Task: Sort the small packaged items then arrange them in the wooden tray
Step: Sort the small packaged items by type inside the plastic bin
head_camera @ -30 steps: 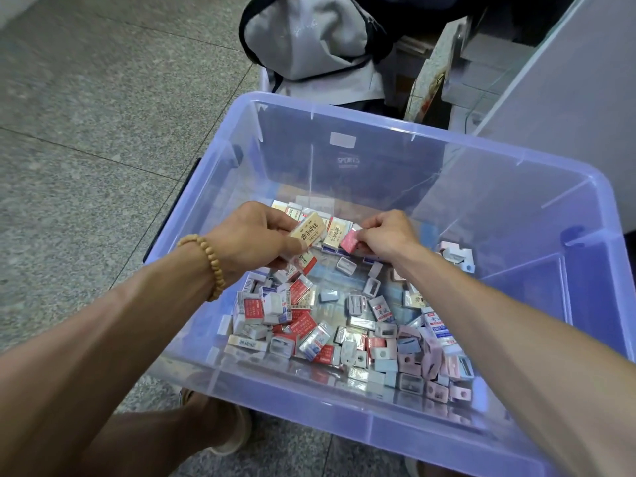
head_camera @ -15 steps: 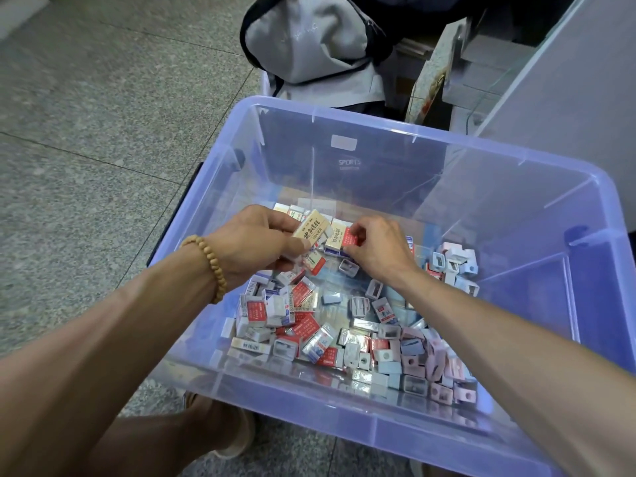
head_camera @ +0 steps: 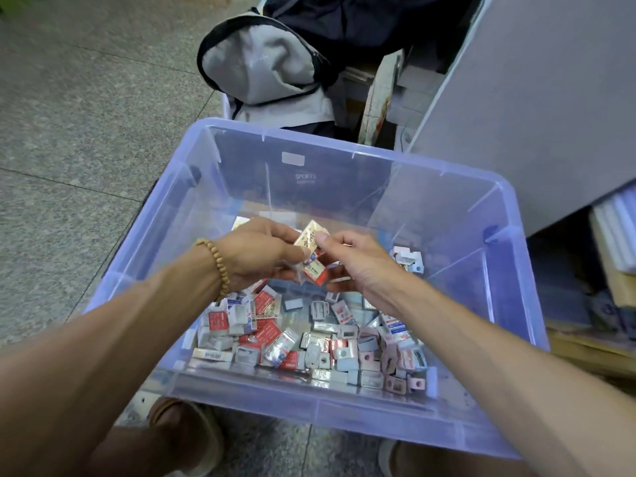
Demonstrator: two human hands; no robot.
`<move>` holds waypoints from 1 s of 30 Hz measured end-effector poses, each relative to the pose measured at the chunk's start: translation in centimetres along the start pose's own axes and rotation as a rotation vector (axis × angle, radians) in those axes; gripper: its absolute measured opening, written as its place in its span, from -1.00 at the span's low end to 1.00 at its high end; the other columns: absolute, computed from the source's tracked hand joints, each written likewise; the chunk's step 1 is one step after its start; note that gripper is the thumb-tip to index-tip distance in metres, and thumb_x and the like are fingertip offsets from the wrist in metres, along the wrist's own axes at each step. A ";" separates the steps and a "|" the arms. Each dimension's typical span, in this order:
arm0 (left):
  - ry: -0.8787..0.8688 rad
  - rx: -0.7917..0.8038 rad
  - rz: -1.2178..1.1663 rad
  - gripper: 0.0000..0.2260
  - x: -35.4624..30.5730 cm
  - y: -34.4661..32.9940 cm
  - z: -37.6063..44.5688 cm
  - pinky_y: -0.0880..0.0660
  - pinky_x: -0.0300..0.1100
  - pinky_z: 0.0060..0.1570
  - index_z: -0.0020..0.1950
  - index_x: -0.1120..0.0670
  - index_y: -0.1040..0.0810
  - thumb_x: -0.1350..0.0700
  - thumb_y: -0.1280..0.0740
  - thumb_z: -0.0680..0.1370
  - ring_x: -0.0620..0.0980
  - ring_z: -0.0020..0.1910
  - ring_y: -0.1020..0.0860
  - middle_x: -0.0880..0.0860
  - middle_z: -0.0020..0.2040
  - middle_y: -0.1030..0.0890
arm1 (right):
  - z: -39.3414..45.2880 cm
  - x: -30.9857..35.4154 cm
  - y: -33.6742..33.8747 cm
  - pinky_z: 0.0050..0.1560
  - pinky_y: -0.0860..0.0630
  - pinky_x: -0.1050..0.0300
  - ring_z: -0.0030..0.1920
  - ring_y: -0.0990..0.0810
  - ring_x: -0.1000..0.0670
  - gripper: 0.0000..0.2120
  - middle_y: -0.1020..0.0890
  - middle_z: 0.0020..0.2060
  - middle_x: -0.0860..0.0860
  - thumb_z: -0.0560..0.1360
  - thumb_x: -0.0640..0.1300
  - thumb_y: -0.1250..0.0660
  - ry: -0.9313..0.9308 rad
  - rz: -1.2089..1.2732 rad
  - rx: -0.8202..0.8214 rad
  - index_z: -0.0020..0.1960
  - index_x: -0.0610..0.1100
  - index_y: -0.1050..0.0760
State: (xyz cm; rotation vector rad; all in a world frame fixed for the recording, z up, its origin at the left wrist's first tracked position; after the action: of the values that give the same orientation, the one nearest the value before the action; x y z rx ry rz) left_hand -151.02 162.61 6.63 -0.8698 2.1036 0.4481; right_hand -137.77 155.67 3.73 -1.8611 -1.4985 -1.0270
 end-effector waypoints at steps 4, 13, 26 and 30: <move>-0.027 0.004 0.064 -0.78 0.0 -1.5 0.1 -0.56 -0.29 -0.36 0.01 0.25 -0.60 0.44 -0.43 0.40 -0.05 -0.35 -0.65 0.09 -0.26 -0.68 | -0.3 -0.3 0.8 -0.45 -0.49 0.20 -0.44 -0.58 0.04 -0.83 -0.63 -0.39 0.01 0.57 -0.03 -0.37 -0.046 0.132 -0.067 -0.08 -0.14 -0.58; -0.035 -0.117 0.210 -0.74 -0.1 -2.3 1.6 -0.63 -0.17 -0.31 -0.02 0.20 -0.58 0.43 -0.48 0.37 -0.02 -0.40 -0.63 0.08 -0.31 -0.66 | 0.7 -0.9 1.0 -0.24 -0.50 0.12 -0.37 -0.61 0.03 -0.89 -0.70 -0.32 -0.03 0.52 -0.10 -0.37 -0.087 0.259 -0.157 -0.05 -0.13 -0.63; 0.023 -0.244 0.310 -0.86 0.4 1.9 1.3 -0.50 -0.32 -0.53 -0.07 0.22 -0.60 0.42 -0.32 0.51 -0.07 -0.53 -0.58 0.15 -0.25 -0.63 | 5.0 -1.6 2.9 -0.50 -0.38 0.23 -0.56 -0.48 0.05 -0.70 -0.51 -0.48 0.01 0.56 -0.07 -0.37 -0.078 -0.278 -0.340 -0.32 -0.10 -0.45; 0.003 -0.248 0.347 -0.89 0.3 3.1 0.7 -0.63 -0.10 -0.31 -0.09 0.20 -0.61 0.37 -0.35 0.52 -0.07 -0.47 -0.60 0.10 -0.29 -0.64 | 6.4 -2.1 2.4 -0.26 -0.42 0.13 -0.34 -0.53 0.00 -0.69 -0.52 -0.43 -0.02 0.58 -0.01 -0.35 -0.060 -0.557 -0.335 -0.28 -0.11 -0.41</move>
State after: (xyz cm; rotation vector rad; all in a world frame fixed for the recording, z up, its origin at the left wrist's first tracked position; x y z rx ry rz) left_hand -152.99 165.10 6.02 -0.6383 2.2394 0.9052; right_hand -134.23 158.97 -1.52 -1.7278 -2.0478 -1.5660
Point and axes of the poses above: each hand's wrist, its own z-axis towards the middle knuckle, its own y-axis out of the back of the hand, x = y × z, the point moved 5 cm from there along z, towards the middle knuckle
